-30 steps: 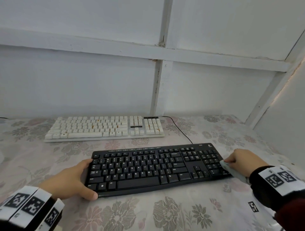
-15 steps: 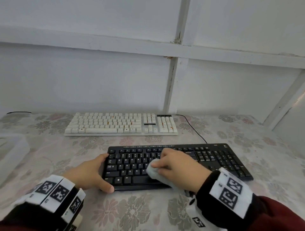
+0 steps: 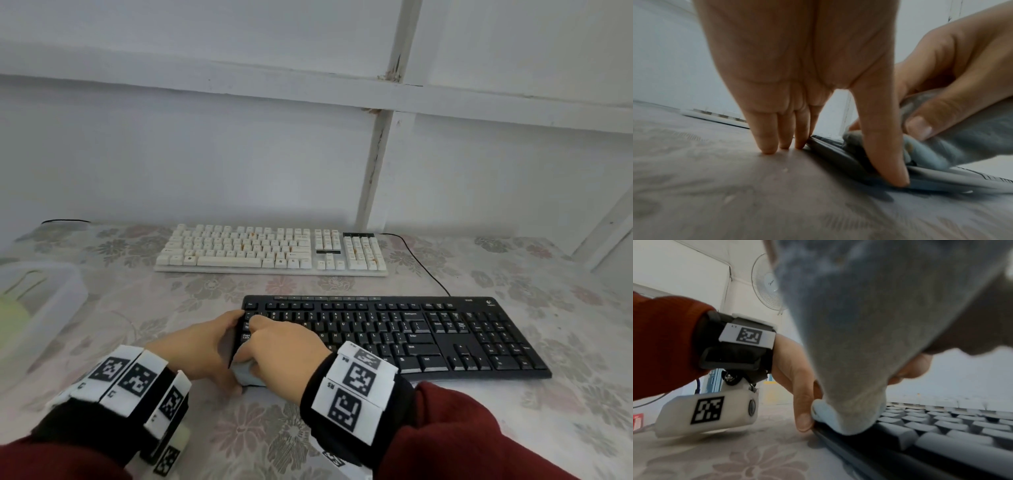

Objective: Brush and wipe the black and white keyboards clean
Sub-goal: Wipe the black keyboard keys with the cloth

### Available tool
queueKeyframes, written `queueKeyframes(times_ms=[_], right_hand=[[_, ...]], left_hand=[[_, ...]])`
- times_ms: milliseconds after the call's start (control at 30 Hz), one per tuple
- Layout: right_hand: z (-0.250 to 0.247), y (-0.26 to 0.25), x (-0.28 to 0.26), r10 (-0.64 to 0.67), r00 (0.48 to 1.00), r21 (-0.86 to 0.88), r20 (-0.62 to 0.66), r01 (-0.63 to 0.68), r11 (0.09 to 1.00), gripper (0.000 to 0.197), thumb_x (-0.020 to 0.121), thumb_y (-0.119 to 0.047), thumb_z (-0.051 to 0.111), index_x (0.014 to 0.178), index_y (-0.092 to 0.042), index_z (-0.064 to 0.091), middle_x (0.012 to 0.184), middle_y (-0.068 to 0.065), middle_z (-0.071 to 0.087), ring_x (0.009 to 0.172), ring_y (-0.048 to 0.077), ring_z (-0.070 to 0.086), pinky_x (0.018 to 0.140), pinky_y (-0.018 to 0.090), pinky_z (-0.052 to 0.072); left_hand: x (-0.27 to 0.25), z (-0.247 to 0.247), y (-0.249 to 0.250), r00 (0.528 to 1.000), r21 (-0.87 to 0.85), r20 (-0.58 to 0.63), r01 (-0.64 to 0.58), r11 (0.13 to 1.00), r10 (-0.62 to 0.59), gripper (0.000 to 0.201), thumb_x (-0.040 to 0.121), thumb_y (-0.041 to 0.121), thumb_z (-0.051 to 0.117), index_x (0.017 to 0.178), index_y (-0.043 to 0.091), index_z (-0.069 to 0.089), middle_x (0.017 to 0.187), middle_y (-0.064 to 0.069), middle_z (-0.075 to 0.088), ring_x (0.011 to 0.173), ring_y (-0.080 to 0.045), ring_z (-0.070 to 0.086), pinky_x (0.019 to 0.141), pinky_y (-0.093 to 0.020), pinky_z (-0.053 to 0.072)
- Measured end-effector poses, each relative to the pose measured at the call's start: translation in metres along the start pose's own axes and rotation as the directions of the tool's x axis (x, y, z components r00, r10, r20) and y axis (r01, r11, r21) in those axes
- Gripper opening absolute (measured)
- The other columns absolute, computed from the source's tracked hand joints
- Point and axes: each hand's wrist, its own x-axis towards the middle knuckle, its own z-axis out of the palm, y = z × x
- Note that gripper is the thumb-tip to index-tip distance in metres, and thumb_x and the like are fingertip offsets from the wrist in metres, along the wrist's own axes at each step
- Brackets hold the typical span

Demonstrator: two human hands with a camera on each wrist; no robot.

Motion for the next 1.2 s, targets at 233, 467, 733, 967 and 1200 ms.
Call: queueKeyframes(times_ms=[233,467,733,967,1200], right_hand=[[0.001,0.003,0.000,0.054,0.998,-0.111,0.017,-0.052,0.992,0.025,0.094,-0.016,0.050,0.111,-0.009,0.066,0.092,0.003,0.035,0.086,0.033,0.054,0.068,0.037,0.043],[-0.007,0.038,-0.025,0.069,0.998,-0.079,0.013,-0.068,0.995,0.022,0.092,-0.014,0.044,0.070,-0.013,0.048,0.070,-0.009,0.024,0.077,0.023,0.043,0.052,0.019,0.022],[-0.013,0.083,-0.075,0.161,0.987,-0.181,-0.025,-0.163,0.970,0.033,0.082,-0.008,0.045,0.054,-0.018,0.030,0.071,-0.007,0.027,0.061,0.013,0.038,0.051,0.023,0.027],[-0.035,0.096,-0.103,0.237,0.970,-0.275,-0.048,-0.241,0.931,0.025,0.087,-0.020,0.043,0.064,-0.013,0.038,0.072,-0.004,0.025,0.063,0.014,0.032,0.050,0.023,0.021],[-0.041,0.021,-0.039,0.006,0.991,-0.066,-0.136,-0.015,0.998,0.023,0.088,-0.021,0.047,0.071,-0.012,0.058,0.073,-0.006,0.034,0.071,0.015,0.048,0.057,0.021,0.029]], left_hand=[[0.003,0.004,0.001,1.000,-0.039,-0.020,0.023,0.999,-0.024,0.115,0.064,0.022,0.085,0.149,0.026,0.007,0.144,0.008,0.039,0.123,-0.010,0.042,0.098,-0.020,0.034],[0.008,0.005,-0.010,1.000,-0.145,-0.014,0.017,0.989,-0.019,0.120,0.056,0.022,0.089,0.148,0.030,0.012,0.142,0.014,0.039,0.129,-0.010,0.038,0.108,-0.026,0.030],[0.007,0.005,-0.009,1.000,-0.130,-0.006,0.022,0.991,-0.023,0.124,0.055,0.026,0.088,0.149,0.030,0.007,0.149,0.012,0.031,0.135,-0.012,0.033,0.113,-0.033,0.026],[0.006,0.005,-0.007,0.999,-0.134,-0.007,0.030,0.990,-0.031,0.120,0.058,0.023,0.087,0.148,0.031,0.009,0.147,0.012,0.035,0.131,-0.012,0.036,0.107,-0.027,0.029],[0.004,0.004,-0.004,0.999,-0.100,-0.020,0.048,0.994,-0.050,0.117,0.058,0.024,0.087,0.147,0.031,0.013,0.141,0.012,0.041,0.126,-0.013,0.042,0.108,-0.031,0.033]])
